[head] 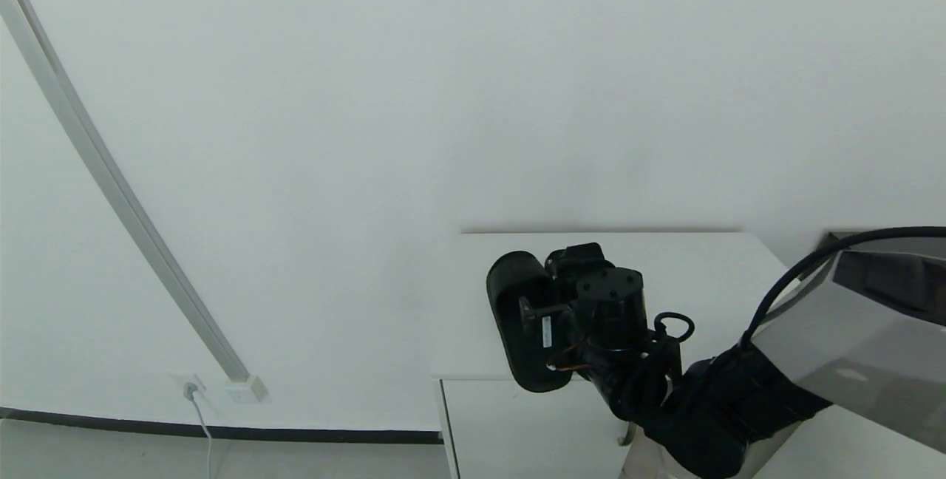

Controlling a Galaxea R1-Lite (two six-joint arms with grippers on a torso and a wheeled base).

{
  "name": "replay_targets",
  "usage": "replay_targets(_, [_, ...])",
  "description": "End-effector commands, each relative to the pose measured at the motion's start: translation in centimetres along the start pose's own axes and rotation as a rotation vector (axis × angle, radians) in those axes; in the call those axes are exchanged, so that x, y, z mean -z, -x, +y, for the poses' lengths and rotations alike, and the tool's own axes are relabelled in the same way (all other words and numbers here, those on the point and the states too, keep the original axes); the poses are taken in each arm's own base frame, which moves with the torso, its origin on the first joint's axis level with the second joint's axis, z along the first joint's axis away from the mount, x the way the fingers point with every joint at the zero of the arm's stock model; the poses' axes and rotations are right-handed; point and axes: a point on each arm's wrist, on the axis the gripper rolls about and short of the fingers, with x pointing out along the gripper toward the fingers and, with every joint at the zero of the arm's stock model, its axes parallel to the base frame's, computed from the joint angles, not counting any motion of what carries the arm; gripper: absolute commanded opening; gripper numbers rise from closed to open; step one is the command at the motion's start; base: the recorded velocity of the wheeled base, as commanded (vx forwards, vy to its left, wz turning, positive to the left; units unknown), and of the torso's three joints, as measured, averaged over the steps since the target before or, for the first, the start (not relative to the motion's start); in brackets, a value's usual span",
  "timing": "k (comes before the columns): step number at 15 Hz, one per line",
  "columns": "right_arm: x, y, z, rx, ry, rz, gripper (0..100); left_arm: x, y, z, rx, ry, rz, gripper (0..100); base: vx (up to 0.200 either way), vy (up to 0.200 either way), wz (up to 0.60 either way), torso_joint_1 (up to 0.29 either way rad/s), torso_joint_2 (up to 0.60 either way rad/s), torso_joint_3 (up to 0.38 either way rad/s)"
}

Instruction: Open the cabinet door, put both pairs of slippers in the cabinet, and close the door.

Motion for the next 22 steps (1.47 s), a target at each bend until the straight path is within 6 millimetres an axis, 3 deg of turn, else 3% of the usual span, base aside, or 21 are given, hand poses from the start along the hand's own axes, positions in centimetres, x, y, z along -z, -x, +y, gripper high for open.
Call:
replay_targets(1, [1.6, -1.5, 0.2, 0.011, 0.007, 0.013, 100, 0.0, 0.0, 0.0, -0.001, 0.001, 0.0, 0, 0.0, 0.0, 0.0, 0.0, 0.0, 0.0])
replay_targets(8, [1.7, -5.5, -0.5, 0.031, -0.005, -0.022, 100, 0.0, 0.0, 0.0, -0.001, -0.001, 0.002, 0, 0.0, 0.0, 0.0, 0.0, 0.0, 0.0])
replay_targets(16, [1.9, -8.3, -1.0, 0.051, 0.022, -0.054, 100, 0.0, 0.0, 0.0, -0.001, 0.001, 0.002, 0, 0.0, 0.0, 0.0, 0.0, 0.0, 0.0])
replay_targets(17, [2.0, -8.4, -1.0, 0.052, 0.023, -0.051, 0, 0.0, 0.0, 0.0, -0.001, -0.001, 0.0, 0, 0.0, 0.0, 0.0, 0.0, 0.0, 0.0])
replay_targets(22, [1.9, -8.4, -1.2, 0.056, 0.022, -0.052, 0, 0.0, 0.0, 0.0, -0.001, -0.001, 0.0, 0, 0.0, 0.0, 0.0, 0.0, 0.0, 0.0])
